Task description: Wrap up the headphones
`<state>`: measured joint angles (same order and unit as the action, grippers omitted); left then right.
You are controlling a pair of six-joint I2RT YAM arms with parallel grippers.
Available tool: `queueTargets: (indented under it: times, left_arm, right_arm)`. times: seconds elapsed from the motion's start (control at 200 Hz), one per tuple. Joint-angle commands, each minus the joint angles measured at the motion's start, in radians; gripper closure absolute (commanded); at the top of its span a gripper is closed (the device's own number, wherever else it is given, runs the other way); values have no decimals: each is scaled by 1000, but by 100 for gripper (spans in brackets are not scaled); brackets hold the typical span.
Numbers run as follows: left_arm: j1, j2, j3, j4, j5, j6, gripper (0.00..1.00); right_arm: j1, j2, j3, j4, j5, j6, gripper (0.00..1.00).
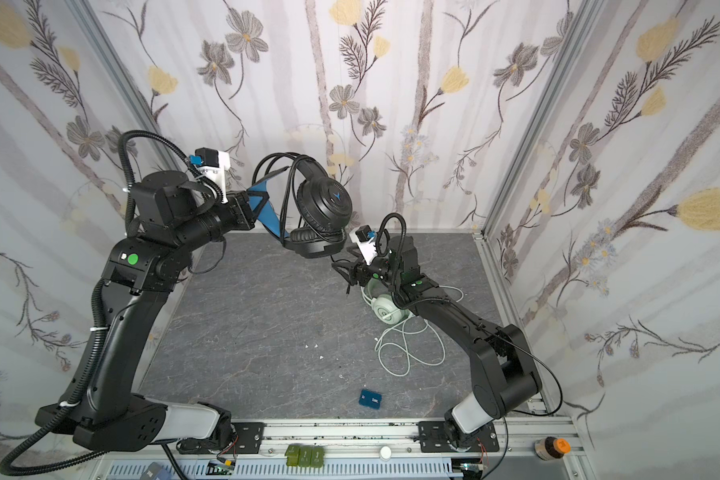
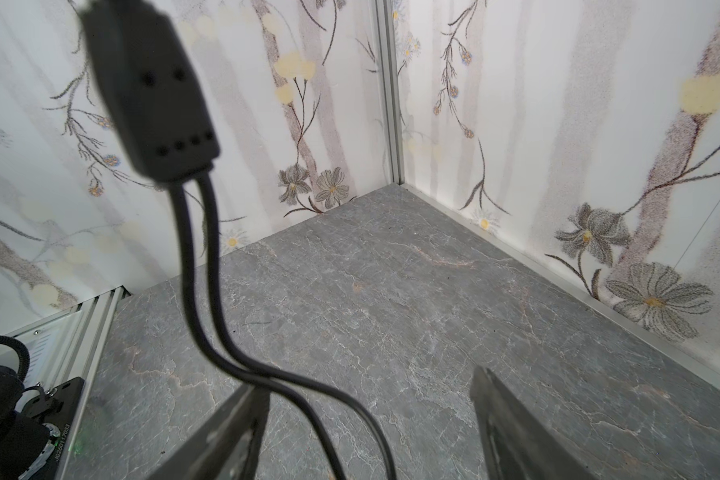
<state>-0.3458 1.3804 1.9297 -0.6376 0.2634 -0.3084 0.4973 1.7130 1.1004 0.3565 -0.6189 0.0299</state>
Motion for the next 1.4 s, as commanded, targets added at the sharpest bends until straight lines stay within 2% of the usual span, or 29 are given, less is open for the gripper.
queueTargets:
  times: [0.0, 0.13, 0.61, 0.719, 0.934, 1.224, 1.394]
  left_arm:
    - [2, -10, -1, 97, 9, -45, 100]
    - [2, -12, -1, 96, 12, -47, 100]
    - [3, -26, -10, 95, 8, -52, 100]
    - [2, -29, -11, 100, 7, -55, 100]
    - [2, -33, -19, 101, 5, -57, 100]
    - [2, -40, -30, 103, 3, -59, 100]
    - [1, -43, -37, 102, 4, -60, 100]
  right_arm:
    - [4, 10, -12, -1, -15, -20, 28]
    - [16, 20, -15, -3, -25, -23, 33]
    - [46, 78, 18, 22, 2, -1, 30]
    - [50, 76, 7, 18, 7, -2, 34]
    - [58, 66, -11, 1, 10, -10, 47]
    - [62, 35, -49, -5, 38, -9, 48]
    - [65, 30, -65, 4, 47, -8, 52]
